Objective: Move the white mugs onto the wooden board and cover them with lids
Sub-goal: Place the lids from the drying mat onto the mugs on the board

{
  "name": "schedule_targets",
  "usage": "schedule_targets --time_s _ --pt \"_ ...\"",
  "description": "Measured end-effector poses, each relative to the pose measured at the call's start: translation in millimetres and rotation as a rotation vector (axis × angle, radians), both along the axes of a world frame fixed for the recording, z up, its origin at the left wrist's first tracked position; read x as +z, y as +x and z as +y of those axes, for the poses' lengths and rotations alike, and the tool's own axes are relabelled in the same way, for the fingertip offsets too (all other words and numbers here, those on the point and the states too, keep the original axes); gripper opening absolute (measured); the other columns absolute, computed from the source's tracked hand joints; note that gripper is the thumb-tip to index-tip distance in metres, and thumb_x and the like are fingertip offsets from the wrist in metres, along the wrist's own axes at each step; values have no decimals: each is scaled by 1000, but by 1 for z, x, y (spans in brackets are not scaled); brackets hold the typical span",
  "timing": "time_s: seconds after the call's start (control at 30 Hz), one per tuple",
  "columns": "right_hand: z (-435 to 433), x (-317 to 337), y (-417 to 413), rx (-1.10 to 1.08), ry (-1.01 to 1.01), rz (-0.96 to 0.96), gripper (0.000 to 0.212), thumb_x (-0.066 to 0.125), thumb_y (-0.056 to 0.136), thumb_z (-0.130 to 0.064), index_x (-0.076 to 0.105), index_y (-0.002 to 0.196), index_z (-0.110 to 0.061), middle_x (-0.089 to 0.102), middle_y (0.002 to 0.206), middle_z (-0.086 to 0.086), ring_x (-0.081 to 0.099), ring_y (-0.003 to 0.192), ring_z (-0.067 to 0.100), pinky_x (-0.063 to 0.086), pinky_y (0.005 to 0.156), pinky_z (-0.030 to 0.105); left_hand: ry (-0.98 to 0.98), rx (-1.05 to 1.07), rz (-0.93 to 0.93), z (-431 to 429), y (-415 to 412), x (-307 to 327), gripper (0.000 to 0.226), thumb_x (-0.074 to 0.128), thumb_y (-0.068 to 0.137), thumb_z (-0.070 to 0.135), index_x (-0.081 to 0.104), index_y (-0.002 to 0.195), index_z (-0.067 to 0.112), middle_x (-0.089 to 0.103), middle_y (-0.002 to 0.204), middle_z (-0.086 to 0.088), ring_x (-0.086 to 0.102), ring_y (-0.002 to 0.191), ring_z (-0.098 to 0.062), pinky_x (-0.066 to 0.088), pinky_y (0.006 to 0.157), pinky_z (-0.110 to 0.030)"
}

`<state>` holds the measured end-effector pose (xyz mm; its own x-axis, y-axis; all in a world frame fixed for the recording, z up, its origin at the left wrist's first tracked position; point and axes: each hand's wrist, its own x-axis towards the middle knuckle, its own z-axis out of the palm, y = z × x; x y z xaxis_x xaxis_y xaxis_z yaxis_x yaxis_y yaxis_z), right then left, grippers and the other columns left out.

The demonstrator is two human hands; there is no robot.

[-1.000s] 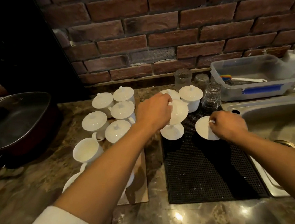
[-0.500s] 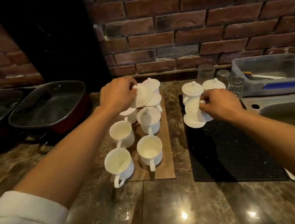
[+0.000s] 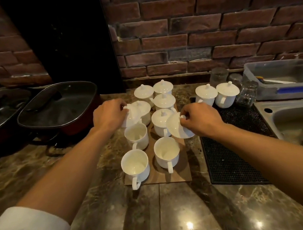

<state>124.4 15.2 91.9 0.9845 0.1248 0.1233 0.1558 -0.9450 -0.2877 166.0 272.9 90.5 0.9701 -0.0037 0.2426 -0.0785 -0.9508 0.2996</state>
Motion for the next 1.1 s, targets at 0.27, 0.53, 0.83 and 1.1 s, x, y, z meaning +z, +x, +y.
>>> schedule_targets --time_s 0.27,0.53,0.83,1.1 --pt "31 -32 -18 35 3 83 20 52 85 -31 62 84 -14 66 82 7 62 75 30 41 59 33 45 14 93 -2 5 -31 28 61 91 33 64 117 24 68 106 -1 64 89 -19 52 69 -31" --pt "42 -51 -27 10 -26 171 24 51 87 -30 40 68 -21 50 71 4 49 64 29 33 57 32 90 4 133 -2 12 -52 27 61 91 31 63 117 25 69 105 0 64 89 -19 55 70 -34" --pt "49 -55 -25 0 -34 194 26 50 89 -31 66 98 -14 69 95 10 63 83 32 49 67 35 91 -10 127 0 14 -63 25 61 90 31 64 113 26 69 104 0 64 89 -20 55 72 -34" --pt "52 -57 -24 -6 -24 197 29 50 89 -32 66 105 -15 70 101 9 64 87 30 52 73 37 111 -26 132 -3 16 -68 25 61 89 32 64 113 27 69 101 0 65 86 -20 55 71 -34"
